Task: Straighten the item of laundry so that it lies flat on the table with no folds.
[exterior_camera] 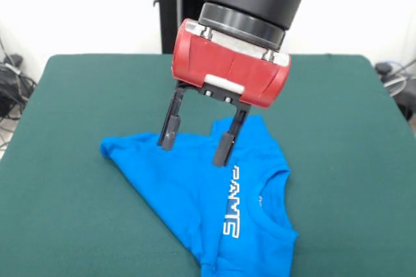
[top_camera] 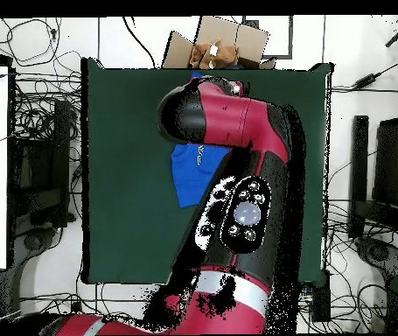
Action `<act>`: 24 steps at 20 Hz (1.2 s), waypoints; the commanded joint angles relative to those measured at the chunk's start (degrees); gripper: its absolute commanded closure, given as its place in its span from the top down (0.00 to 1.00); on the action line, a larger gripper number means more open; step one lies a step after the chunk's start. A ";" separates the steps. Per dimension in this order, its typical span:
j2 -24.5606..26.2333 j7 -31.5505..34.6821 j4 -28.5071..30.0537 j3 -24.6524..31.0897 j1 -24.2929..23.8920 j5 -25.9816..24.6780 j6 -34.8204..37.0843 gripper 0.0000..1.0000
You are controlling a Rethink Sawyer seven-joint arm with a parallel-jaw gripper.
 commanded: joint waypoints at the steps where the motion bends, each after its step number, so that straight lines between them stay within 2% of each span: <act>1: 0.23 5.29 -2.29 5.09 -3.86 4.41 24.66 1.00; 4: 0.55 4.69 -1.62 6.34 -4.33 4.49 21.45 1.00; 7: 3.38 7.27 -3.35 5.98 -3.72 4.36 17.94 1.00; 13: 10.55 13.64 -9.48 3.39 -2.05 3.34 13.56 1.00; 21: 16.29 14.02 -15.52 2.15 -2.11 2.96 8.45 1.00; 24: 18.93 15.07 -19.62 0.10 -1.62 3.14 9.28 1.00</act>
